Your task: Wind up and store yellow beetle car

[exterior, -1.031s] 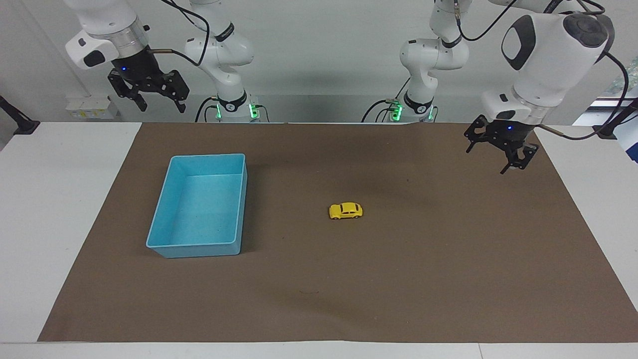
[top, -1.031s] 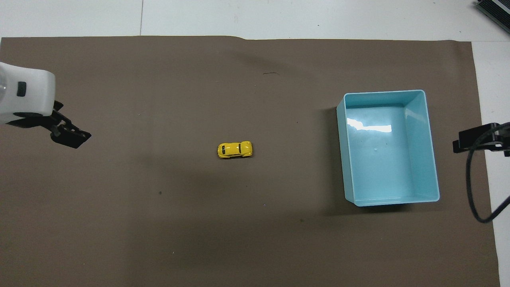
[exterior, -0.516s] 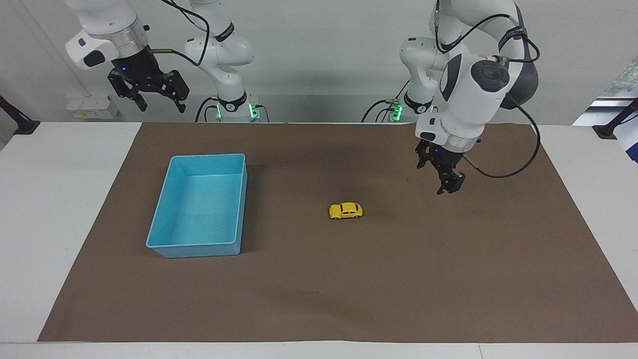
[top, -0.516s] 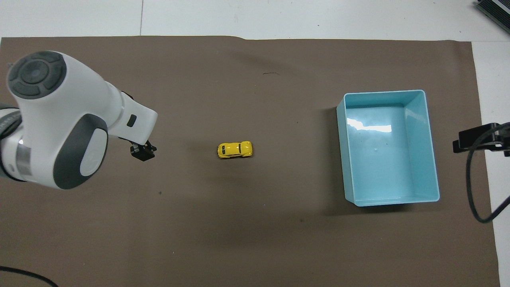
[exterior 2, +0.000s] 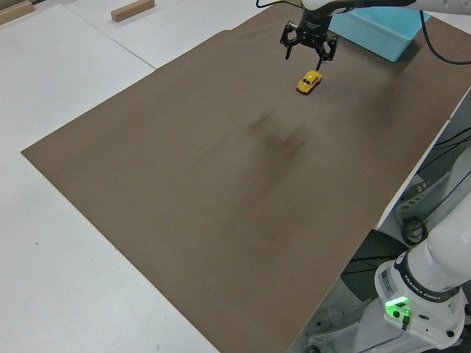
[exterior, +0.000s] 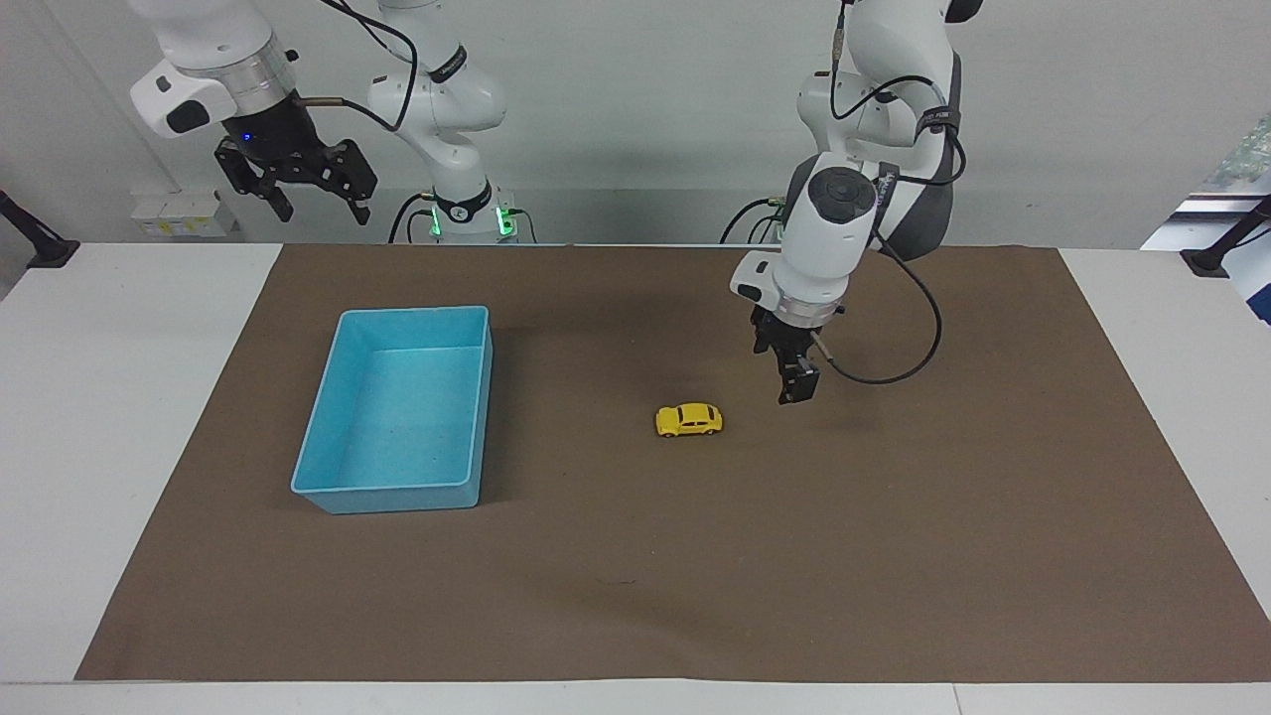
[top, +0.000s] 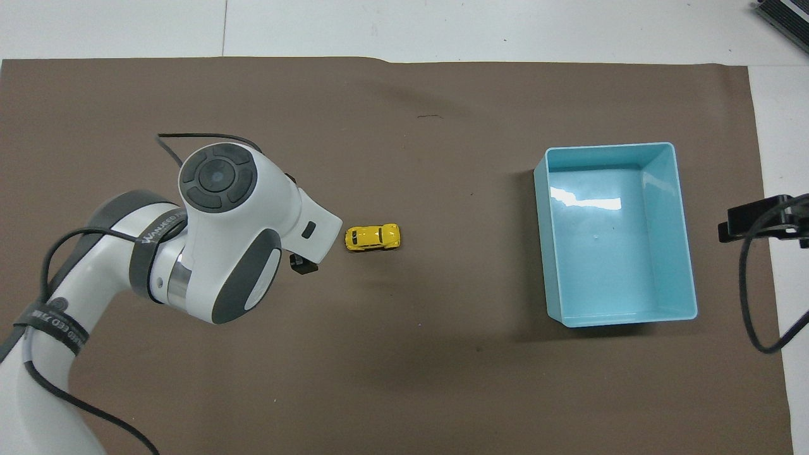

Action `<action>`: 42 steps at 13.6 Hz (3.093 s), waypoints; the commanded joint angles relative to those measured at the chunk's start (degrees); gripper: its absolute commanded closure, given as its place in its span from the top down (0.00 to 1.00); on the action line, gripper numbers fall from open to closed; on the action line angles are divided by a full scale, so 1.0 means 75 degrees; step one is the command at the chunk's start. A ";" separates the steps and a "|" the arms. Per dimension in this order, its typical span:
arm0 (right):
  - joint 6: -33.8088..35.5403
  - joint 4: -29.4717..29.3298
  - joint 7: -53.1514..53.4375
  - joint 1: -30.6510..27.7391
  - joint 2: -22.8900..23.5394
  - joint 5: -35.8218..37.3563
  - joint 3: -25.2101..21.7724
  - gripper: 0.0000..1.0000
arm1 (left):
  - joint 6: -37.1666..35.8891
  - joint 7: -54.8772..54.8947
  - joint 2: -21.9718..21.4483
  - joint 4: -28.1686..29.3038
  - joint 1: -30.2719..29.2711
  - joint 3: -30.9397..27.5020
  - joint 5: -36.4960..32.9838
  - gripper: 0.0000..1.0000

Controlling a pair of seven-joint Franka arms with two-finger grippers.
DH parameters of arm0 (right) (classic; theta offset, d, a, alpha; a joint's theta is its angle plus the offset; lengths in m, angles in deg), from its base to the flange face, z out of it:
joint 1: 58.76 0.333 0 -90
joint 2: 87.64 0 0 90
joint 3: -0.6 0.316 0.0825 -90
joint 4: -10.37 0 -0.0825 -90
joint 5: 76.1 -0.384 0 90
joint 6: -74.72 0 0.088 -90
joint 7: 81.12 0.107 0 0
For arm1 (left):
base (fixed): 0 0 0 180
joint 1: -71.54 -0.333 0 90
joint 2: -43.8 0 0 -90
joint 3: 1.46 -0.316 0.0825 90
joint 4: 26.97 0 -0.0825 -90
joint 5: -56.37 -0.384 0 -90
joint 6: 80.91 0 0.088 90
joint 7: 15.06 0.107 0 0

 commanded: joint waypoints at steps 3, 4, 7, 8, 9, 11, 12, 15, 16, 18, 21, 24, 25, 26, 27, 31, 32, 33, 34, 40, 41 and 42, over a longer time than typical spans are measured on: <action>0.0003 0.0115 -0.0206 -0.0107 -0.0130 -0.0047 0.0057 1.00 | 0.0281 -0.0959 -0.0097 0.0172 0.0478 -0.0147 0.0004 1.00; 0.0003 0.0115 -0.0206 -0.0107 -0.0119 -0.0047 0.0057 1.00 | 0.0304 -0.1020 -0.0062 0.0195 0.0606 -0.0147 0.0004 1.00; 0.0003 0.0115 -0.0206 -0.0107 -0.0119 -0.0047 0.0057 1.00 | 0.1005 -0.1195 0.0359 0.0207 0.0830 -0.0159 0.0004 1.00; 0.0026 0.0127 -0.0206 -0.0107 -0.0130 -0.0047 0.0057 1.00 | 0.1170 -0.1197 0.0499 0.0196 0.0853 -0.0159 0.0004 1.00; 0.0026 0.0127 -0.0206 -0.0118 -0.0130 -0.0047 0.0046 1.00 | 0.1276 -0.1197 0.0547 0.0207 0.0992 -0.0147 0.0004 1.00; -0.0009 0.0127 -0.0206 -0.0107 -0.0119 -0.0047 0.0057 1.00 | 0.1452 -0.1138 0.0664 0.0207 0.0994 -0.0147 0.0004 1.00; 0.0003 0.0127 -0.0229 -0.0118 -0.0119 -0.0047 0.0046 1.00 | 0.1720 -0.1138 0.0769 0.0207 0.0994 -0.0159 0.0004 1.00; -0.0009 0.0127 -0.0206 -0.0107 -0.0130 -0.0047 0.0057 1.00 | 0.2260 -0.1394 0.1378 0.0172 0.1250 -0.0170 0.0004 1.00; -0.0009 0.0127 -0.0206 -0.0107 -0.0119 -0.0047 0.0057 1.00 | 0.2471 -0.1605 0.1519 0.0172 0.1275 -0.0170 -0.0008 1.00; -0.0009 0.0127 -0.0206 -0.0107 -0.0130 -0.0047 0.0057 1.00 | 0.2590 -0.1677 0.1567 0.0184 0.1333 -0.0170 -0.0008 1.00; -0.0009 0.0127 -0.0206 -0.0118 -0.0119 -0.0047 0.0034 1.00 | 0.2426 -0.1677 0.1567 0.0196 0.1334 -0.0182 -0.0008 0.43; -0.0009 0.0127 -0.0206 -0.0119 -0.0119 -0.0024 0.0011 1.00 | 0.2262 -0.1642 0.1567 0.0196 0.1275 -0.0182 -0.0020 0.00; -0.0009 0.0127 -0.0206 -0.0118 -0.0119 -0.0047 0.0022 1.00 | 0.2262 -0.1607 0.1567 0.0207 0.1240 -0.0170 -0.0020 0.00; -0.0009 0.0127 -0.0218 -0.0107 -0.0119 -0.0047 0.0045 1.00 | 0.2297 -0.1572 0.1567 0.0219 0.1240 -0.0170 -0.0020 0.00; 0.0014 0.0127 -0.0218 -0.0107 -0.0130 -0.0047 0.0057 1.00 | 0.2297 -0.1537 0.1567 0.0219 0.1205 -0.0170 -0.0020 0.00; -0.0032 0.0115 -0.0206 -0.0118 -0.0119 -0.0047 0.0022 1.00 | 0.2332 -0.1034 0.1451 0.0558 0.0890 -0.0170 -0.0020 0.00; -0.0009 0.0115 -0.0206 -0.0118 -0.0119 -0.0047 0.0022 1.00 | 0.2309 -0.0847 0.1404 0.0605 0.0807 -0.0170 -0.0020 0.00; -0.0032 0.0127 -0.0206 -0.0118 -0.0119 -0.0047 0.0022 1.00 | 0.2355 -0.0729 0.1380 0.0699 0.0690 -0.0170 -0.0020 0.00; -0.0021 0.0115 -0.0206 -0.0118 -0.0119 -0.0047 0.0022 1.00 | 0.2379 -0.0635 0.1357 0.0758 0.0631 -0.0170 -0.0020 0.00; 0.0050 0.0127 -0.0230 -0.0118 -0.0130 0.0012 0.0022 1.00 | 0.2461 0.0207 0.1100 0.1179 0.0186 -0.0159 -0.0008 0.00; 0.0073 0.0127 -0.0230 -0.0107 -0.0130 -0.0012 0.0022 1.00 | 0.2496 0.0349 0.1029 0.1319 0.0023 -0.0159 -0.0008 0.00; 0.0096 0.0127 -0.0230 -0.0118 -0.0142 -0.0012 0.0022 1.00 | 0.2566 0.0524 0.1005 0.1425 -0.0025 -0.0147 -0.0008 0.00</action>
